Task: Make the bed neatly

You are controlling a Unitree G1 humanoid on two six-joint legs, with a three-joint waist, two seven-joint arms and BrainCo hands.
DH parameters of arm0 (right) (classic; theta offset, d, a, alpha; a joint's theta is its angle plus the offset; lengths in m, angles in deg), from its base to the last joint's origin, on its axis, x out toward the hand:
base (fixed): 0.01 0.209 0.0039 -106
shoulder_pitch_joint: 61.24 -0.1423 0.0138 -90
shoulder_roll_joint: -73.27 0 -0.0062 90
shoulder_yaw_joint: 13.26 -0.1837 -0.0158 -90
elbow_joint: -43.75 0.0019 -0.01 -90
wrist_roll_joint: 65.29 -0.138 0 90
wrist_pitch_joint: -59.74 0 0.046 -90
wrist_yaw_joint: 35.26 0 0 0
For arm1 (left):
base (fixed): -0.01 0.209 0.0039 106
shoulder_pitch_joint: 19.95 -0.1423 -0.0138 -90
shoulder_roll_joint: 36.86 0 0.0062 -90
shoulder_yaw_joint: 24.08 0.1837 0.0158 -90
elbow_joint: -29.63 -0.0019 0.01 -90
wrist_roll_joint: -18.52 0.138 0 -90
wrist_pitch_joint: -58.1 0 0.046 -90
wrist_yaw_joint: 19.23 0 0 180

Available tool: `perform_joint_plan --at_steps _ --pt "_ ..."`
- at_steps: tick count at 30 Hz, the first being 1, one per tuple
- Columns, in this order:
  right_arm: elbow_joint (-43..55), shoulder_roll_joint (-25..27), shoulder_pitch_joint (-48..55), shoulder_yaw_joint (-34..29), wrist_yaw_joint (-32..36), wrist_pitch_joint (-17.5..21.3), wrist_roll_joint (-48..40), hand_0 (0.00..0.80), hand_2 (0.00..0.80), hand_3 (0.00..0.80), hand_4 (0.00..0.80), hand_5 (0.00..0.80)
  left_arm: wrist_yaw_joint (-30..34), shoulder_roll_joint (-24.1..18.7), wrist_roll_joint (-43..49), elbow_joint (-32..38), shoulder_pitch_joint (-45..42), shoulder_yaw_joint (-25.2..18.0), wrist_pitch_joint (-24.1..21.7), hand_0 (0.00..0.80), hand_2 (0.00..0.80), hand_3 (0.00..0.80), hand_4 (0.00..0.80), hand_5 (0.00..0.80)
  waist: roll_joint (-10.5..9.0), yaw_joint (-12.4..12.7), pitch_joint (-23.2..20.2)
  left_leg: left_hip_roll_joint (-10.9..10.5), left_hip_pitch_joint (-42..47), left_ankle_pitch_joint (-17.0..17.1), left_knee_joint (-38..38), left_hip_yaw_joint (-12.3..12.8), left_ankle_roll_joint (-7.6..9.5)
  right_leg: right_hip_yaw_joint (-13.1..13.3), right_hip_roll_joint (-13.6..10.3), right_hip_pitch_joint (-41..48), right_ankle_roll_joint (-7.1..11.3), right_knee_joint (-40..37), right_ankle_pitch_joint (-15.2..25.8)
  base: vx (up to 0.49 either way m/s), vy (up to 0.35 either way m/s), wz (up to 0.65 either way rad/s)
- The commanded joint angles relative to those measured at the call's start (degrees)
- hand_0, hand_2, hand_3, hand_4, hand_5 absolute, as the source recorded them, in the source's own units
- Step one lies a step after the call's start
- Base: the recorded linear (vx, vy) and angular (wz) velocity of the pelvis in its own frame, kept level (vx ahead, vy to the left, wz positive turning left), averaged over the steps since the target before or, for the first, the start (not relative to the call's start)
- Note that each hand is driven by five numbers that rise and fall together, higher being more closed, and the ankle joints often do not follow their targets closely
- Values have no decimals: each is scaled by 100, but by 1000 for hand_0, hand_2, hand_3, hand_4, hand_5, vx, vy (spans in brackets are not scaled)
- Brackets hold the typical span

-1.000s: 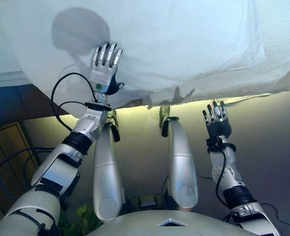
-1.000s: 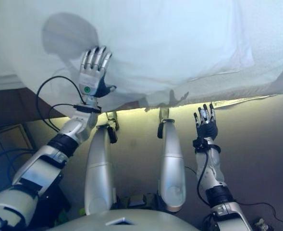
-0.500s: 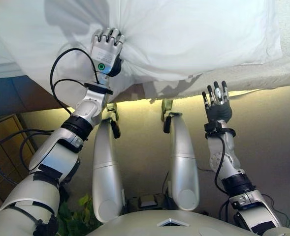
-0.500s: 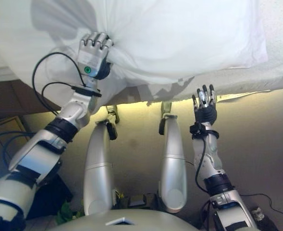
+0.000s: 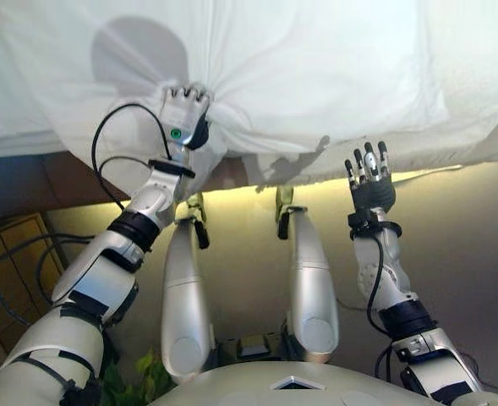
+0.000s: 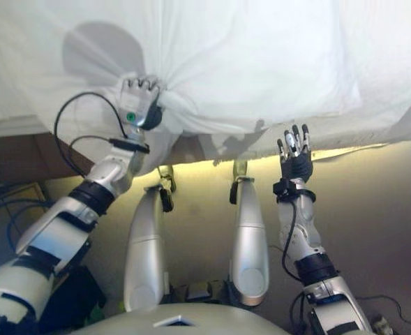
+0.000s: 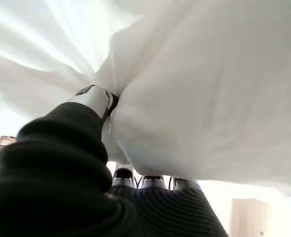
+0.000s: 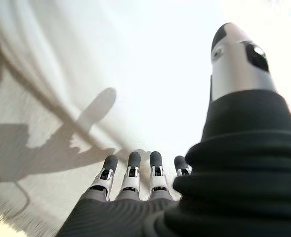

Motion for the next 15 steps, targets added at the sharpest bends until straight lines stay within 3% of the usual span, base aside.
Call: perform_joint_plan --at_steps 1,6,15 --pt "636 144 378 -386 154 4 174 0 0 0 0 0 -209 -141 -464 -91 -433 -428 -204 800 800 800 800 800 169 140 28 33 803 71 -547 -106 185 -103 -124 550 124 -714 861 100 12 14" --pt "505 166 570 -446 292 -19 126 0 0 0 0 0 -265 -256 -694 -144 -981 -637 -442 800 800 800 800 800 176 311 3 3 1643 76 -897 -176 167 -262 -222 1403 146 -1112 903 120 -1 7" --pt "-29 52 863 -475 481 -16 223 0 0 0 0 0 -75 -756 -447 -3 -1998 -1041 -935 800 800 800 800 800 244 631 -803 2 2694 173 -1802 -236 96 -568 -300 2590 203 -2131 1036 160 9 10"
